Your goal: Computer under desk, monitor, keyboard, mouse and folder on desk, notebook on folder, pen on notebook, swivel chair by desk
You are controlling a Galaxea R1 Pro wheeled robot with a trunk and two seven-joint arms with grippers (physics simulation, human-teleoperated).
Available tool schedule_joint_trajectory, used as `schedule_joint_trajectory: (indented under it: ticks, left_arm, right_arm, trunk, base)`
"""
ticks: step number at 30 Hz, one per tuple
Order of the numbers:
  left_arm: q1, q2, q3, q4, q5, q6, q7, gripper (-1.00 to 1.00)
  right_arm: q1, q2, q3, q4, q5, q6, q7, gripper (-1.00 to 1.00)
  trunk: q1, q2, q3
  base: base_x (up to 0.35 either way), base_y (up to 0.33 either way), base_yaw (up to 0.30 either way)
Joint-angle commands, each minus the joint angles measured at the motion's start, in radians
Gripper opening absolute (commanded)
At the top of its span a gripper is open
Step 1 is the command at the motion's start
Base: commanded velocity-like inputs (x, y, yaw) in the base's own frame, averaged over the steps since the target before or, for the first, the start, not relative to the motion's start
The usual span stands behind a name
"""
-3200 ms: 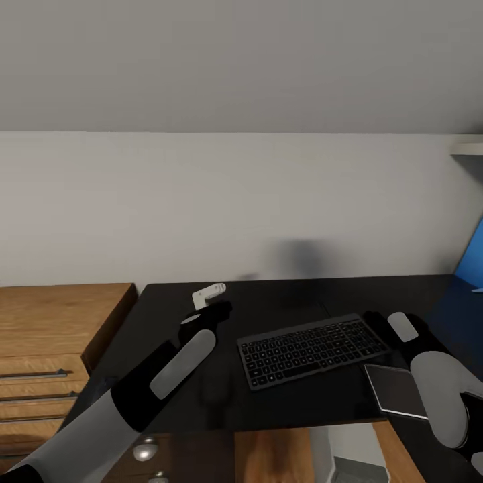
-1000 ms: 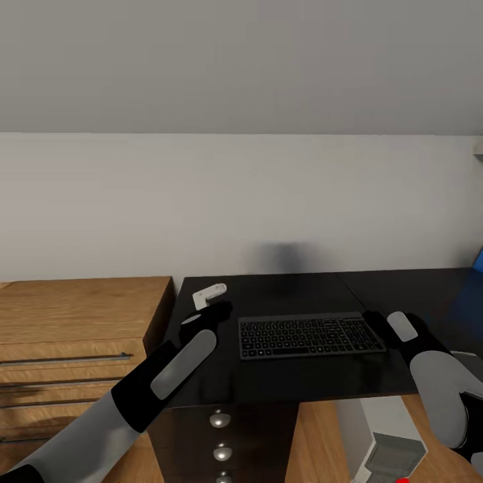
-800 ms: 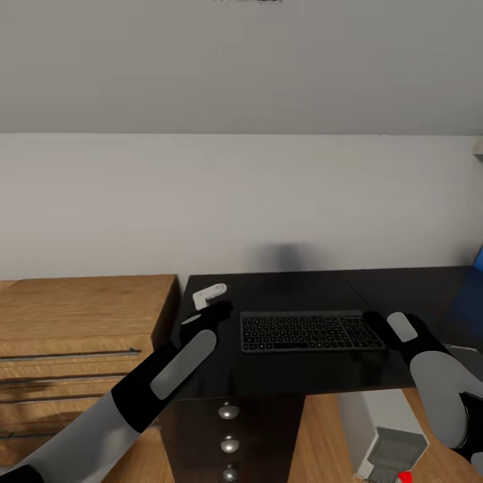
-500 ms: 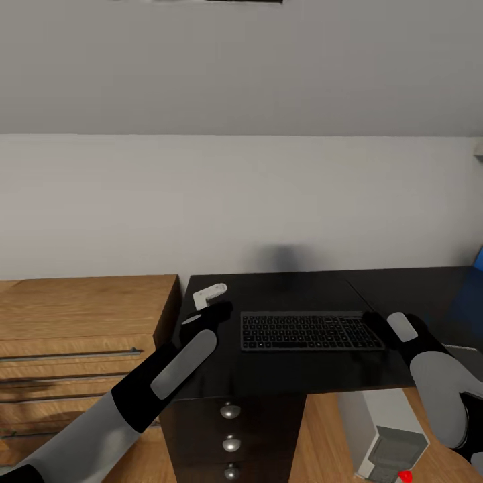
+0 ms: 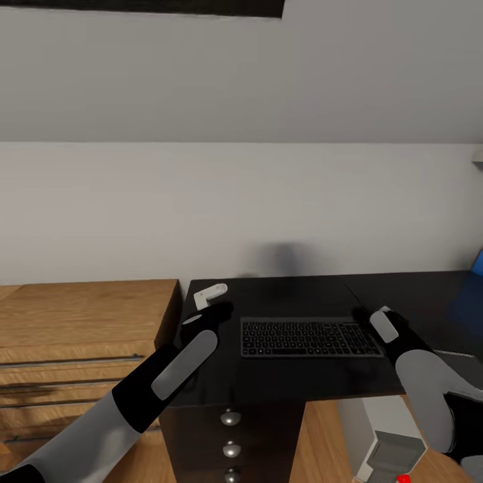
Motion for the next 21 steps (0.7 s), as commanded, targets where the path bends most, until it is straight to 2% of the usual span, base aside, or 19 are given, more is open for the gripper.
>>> schedule_joint_trajectory:
  ticks: [1,2,6,7,8,9,13,17,21]
  left_arm:
    - [-0.001,0.001,-0.002,-0.001,0.002,0.008,0.006,1.0]
    - [-0.001,0.001,-0.002,-0.001,0.002,0.008,0.006,1.0]
    - [-0.001,0.0,-0.002,-0.001,0.002,0.008,0.006,1.0]
    - [-0.001,0.0,-0.002,-0.001,0.001,0.008,0.006,1.0]
    - [-0.001,0.0,-0.002,-0.001,0.001,0.009,0.006,1.0]
    - [-0.001,0.0,-0.002,-0.001,0.001,0.009,0.006,1.0]
    - [-0.001,0.0,-0.013,0.0,0.001,0.008,0.006,1.0]
    - [-0.001,0.0,-0.045,-0.001,0.0,0.008,0.008,1.0]
    - [-0.001,0.001,-0.069,-0.001,-0.003,0.007,0.009,1.0]
  right_arm:
    - [0.0,0.006,0.012,-0.002,-0.004,-0.017,-0.006,1.0]
    - [0.0,0.015,0.031,-0.002,0.003,-0.047,-0.006,1.0]
    - [0.0,0.028,0.067,-0.002,0.021,-0.083,-0.005,1.0]
    - [0.0,0.032,0.089,-0.001,0.034,-0.092,-0.005,1.0]
    - [0.0,0.042,0.143,-0.001,0.066,-0.102,-0.003,1.0]
    - [0.0,0.051,0.171,-0.001,0.081,-0.105,-0.001,1.0]
    - [0.001,0.067,0.226,-0.002,0.103,-0.107,0.004,1.0]
    - [0.004,0.075,0.27,-0.003,0.115,-0.108,0.007,1.0]
    - [0.007,0.079,0.302,-0.004,0.122,-0.109,0.008,1.0]
  trunk:
    - [-0.004,0.007,0.002]
    - [-0.008,0.014,0.005]
    - [-0.023,0.042,0.018]
    - [-0.027,0.049,0.021]
    - [-0.031,0.056,0.024]
    - [-0.035,0.063,0.027]
    - [-0.05,0.091,0.04]
    - [-0.065,0.119,0.052]
    - [-0.065,0.119,0.052]
  base:
    - [0.0,0.0,0.0]
    - [0.0,0.0,0.0]
    - [0.0,0.0,0.0]
    - [0.0,0.0,0.0]
    - [0.0,0.0,0.0]
    - [0.0,0.0,0.0]
    - [0.0,0.0,0.0]
    - [0.0,0.0,0.0]
    - [0.0,0.0,0.0]
